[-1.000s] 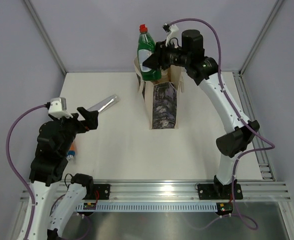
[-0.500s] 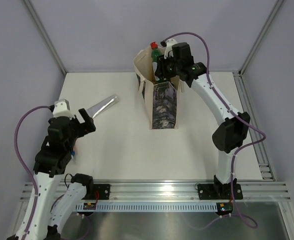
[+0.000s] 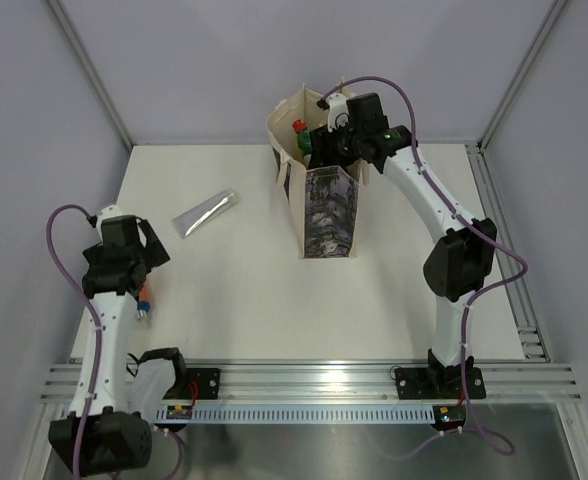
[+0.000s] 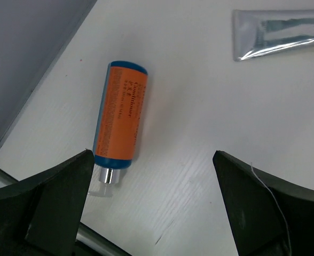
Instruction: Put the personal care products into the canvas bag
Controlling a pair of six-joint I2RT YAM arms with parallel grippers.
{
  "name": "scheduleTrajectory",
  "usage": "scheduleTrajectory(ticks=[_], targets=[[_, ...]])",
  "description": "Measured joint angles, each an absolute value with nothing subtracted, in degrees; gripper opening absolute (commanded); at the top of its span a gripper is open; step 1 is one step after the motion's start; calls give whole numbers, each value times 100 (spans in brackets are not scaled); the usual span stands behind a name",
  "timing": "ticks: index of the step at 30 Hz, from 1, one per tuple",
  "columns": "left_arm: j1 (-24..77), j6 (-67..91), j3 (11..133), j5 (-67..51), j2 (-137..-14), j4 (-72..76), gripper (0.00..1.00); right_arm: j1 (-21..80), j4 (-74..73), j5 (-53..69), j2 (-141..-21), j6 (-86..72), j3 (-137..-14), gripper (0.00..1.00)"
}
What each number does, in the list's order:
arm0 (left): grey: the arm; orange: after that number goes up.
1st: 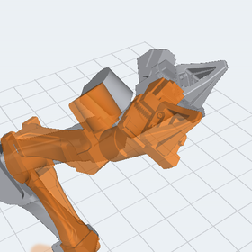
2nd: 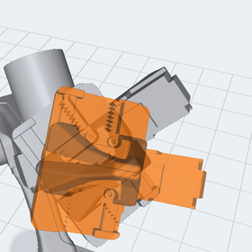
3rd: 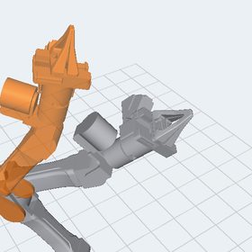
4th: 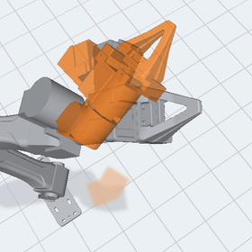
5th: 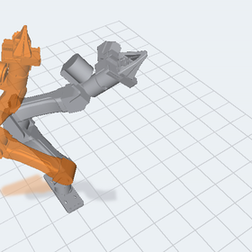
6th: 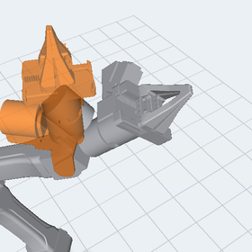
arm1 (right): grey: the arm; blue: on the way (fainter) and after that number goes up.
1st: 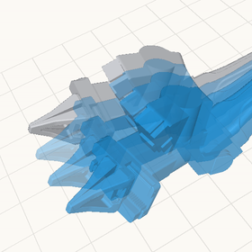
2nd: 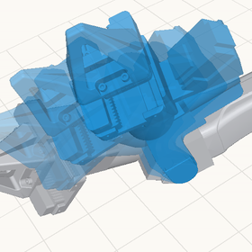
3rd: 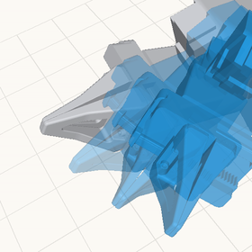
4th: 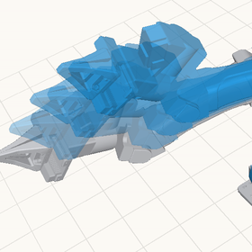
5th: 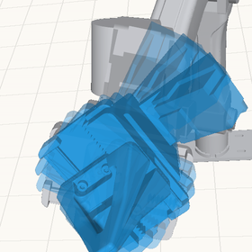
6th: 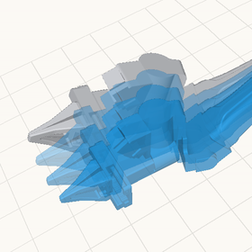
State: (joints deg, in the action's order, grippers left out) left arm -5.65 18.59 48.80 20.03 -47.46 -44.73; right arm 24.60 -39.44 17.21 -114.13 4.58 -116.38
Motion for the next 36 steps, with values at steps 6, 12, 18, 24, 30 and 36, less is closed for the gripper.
scheduleTrajectory(ticks=[6, 12, 18, 24, 30, 36], targets=[[-1229, 2187, 4921, 1988, -6075, -4456, 99, 2263, -3920, 2241, -11474, 646, -12046, 100], [-1461, 2443, 5402, 2008, -7738, -4519, 99, 1933, -3874, 2952, -11218, 843, -12226, 99], [-1721, 2410, 6051, 1997, -8914, -4431, 94, 1820, -3726, 3450, -10462, 941, -11782, 99], [-1966, 2314, 6278, 1997, -9769, -4368, 93, 1822, -3409, 3809, -9710, 961, -11008, 99], [-2073, 2084, 6497, 1868, -10239, -4414, 59, 1809, -3345, 3938, -9596, 954, -10495, 100], [-2139, 1785, 6530, 1358, -10259, -4344, 23, 1765, -3308, 4080, -9574, 917, -10276, 100]])
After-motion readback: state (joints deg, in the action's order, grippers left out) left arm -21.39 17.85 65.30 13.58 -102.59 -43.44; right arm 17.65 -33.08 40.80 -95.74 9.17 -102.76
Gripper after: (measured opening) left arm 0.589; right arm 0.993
